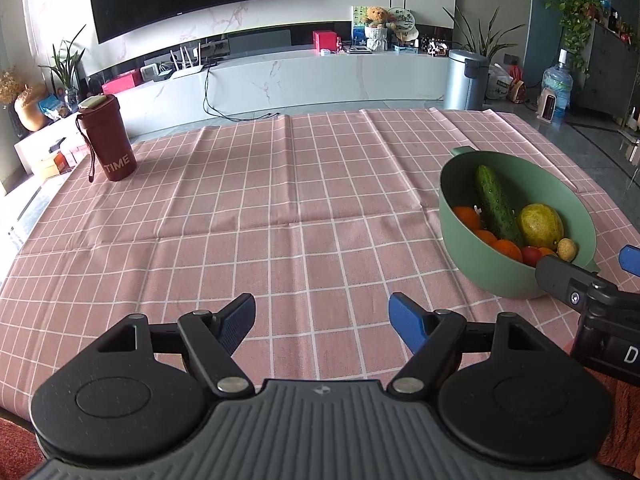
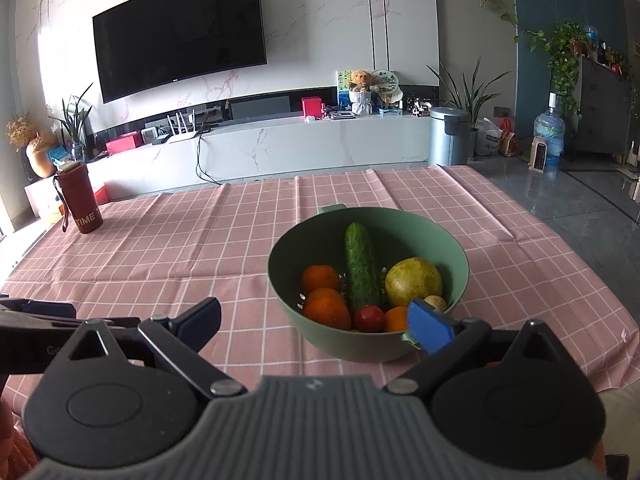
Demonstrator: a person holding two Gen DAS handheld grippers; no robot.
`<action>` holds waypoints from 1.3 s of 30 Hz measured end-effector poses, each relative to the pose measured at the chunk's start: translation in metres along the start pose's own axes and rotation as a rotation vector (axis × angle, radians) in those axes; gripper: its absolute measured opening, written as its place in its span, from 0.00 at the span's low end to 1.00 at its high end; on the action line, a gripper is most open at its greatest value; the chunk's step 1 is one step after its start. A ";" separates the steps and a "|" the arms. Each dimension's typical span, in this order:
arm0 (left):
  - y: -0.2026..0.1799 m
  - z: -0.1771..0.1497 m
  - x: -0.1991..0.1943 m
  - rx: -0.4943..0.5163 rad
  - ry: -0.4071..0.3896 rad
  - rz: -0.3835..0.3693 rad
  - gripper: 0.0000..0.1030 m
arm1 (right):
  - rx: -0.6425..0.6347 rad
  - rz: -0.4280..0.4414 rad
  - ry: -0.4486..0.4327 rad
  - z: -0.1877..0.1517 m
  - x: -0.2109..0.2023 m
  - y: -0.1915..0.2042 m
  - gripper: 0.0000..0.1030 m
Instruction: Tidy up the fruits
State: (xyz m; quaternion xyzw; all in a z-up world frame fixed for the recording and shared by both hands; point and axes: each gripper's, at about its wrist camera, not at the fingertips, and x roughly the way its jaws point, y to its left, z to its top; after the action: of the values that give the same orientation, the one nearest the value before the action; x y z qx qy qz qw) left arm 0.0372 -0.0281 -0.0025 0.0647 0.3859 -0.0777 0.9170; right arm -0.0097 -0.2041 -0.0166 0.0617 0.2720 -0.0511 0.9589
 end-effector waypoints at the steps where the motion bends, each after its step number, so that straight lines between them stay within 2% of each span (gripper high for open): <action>1: 0.000 0.000 0.000 0.001 0.002 0.000 0.87 | -0.002 0.000 0.001 0.000 0.001 0.000 0.93; 39: 0.000 0.001 -0.004 -0.004 0.003 -0.006 0.87 | 0.011 -0.003 0.006 -0.002 0.001 -0.001 0.94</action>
State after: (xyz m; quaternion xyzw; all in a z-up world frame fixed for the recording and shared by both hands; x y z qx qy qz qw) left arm 0.0355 -0.0278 0.0008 0.0617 0.3876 -0.0795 0.9163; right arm -0.0100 -0.2050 -0.0187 0.0666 0.2748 -0.0537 0.9577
